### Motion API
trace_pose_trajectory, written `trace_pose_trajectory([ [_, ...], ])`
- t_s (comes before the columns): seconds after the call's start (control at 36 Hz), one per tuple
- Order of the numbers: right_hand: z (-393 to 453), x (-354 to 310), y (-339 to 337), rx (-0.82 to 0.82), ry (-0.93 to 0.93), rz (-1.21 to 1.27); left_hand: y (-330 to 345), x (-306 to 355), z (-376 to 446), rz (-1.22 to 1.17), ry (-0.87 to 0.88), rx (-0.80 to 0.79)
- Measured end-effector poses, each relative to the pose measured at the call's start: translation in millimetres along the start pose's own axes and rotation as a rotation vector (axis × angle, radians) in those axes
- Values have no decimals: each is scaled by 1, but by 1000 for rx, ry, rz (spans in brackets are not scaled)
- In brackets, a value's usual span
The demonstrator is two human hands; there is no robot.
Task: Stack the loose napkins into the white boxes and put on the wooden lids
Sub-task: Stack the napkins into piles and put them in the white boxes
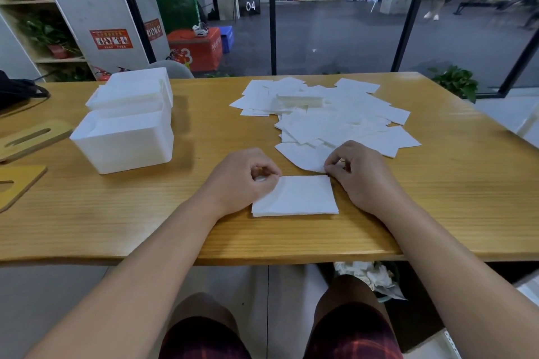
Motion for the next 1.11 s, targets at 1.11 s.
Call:
trace_pose_trajectory([
  [1.11,-16,-20,-5,155,-179,469,-5,13,-6,-186,143,400],
])
Point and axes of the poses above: each hand's wrist, its own z-axis towards the middle knuckle, its own y-axis out of the palm, x = y × z, the point moved 1 cm from there along z, towards the middle knuckle, and after that the axes turned 4 degrees about z, right-handed, at the moved point
